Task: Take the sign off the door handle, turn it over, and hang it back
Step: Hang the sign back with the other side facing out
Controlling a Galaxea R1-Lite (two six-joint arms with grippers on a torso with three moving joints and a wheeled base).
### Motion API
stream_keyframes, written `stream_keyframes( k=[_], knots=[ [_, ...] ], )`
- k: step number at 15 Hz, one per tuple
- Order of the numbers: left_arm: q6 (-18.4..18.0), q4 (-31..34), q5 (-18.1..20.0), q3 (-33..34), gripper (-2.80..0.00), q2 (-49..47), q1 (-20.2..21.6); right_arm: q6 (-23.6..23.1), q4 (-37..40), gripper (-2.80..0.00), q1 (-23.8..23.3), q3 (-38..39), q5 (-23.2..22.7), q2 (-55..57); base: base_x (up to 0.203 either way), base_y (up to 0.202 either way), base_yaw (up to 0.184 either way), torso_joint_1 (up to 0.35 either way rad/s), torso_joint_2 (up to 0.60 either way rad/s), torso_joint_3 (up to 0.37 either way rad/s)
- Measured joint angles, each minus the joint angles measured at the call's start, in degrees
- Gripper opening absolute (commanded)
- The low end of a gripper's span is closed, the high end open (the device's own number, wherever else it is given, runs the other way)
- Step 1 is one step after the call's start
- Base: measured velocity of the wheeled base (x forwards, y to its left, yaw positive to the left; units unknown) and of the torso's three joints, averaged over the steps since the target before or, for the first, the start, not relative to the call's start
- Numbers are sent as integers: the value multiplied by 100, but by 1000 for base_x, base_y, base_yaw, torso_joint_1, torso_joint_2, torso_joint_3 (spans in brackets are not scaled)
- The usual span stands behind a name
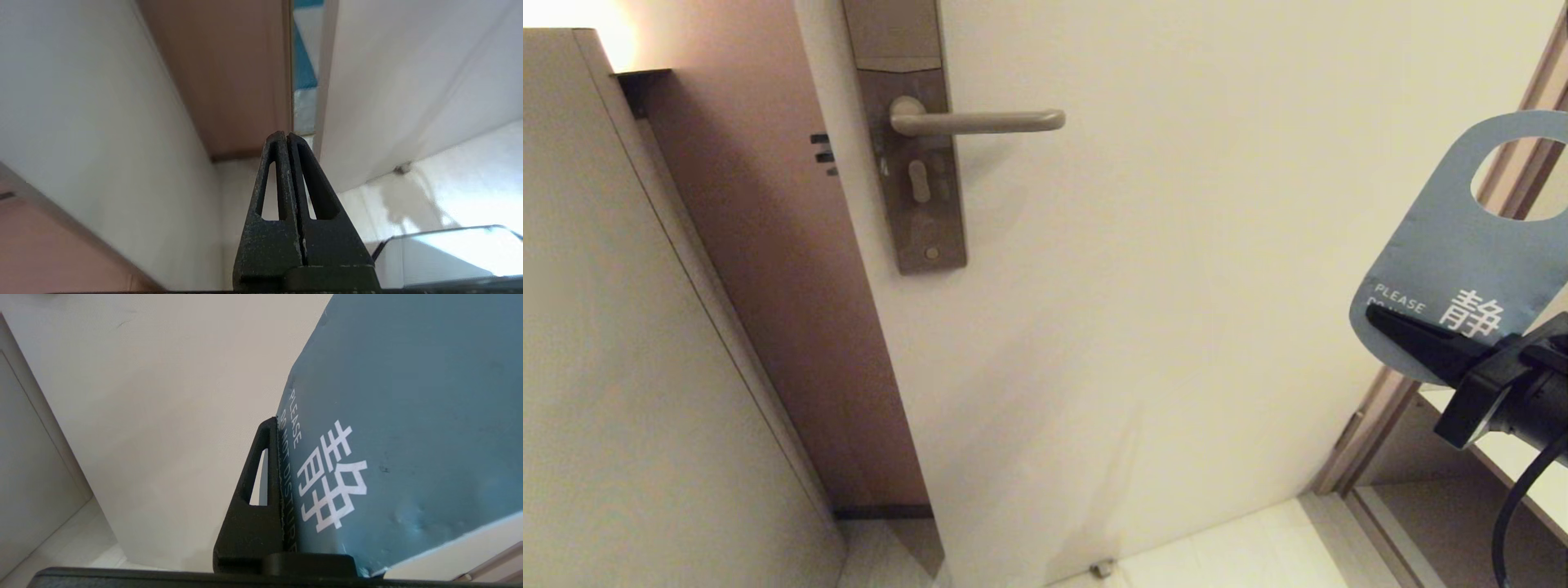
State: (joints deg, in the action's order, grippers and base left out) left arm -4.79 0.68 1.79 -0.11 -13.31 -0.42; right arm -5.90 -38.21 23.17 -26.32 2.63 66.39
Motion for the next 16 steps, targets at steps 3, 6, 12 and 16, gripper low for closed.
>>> stream_keyframes(
  k=[3, 6, 12, 16],
  knots=[
    [7, 19, 2, 0, -280, 371, -33, -104, 4, -280, 0, 20, 6, -27, 0, 0, 0, 0, 0, 0],
    [6, 35, -1, -11, -280, 933, -4, -117, 4, -280, 0, 9, 122, -32, 0, 0, 0, 0, 0, 0],
    [259, -36, -56, 9, -280, 1293, 9, -107, 20, -280, 0, -28, 412, -90, 0, 0, 0, 0, 0, 0],
    [358, -36, -108, 11, -280, 1309, 9, -142, 37, -280, 0, -91, 419, -41, 0, 0, 0, 0, 0, 0]
  ],
)
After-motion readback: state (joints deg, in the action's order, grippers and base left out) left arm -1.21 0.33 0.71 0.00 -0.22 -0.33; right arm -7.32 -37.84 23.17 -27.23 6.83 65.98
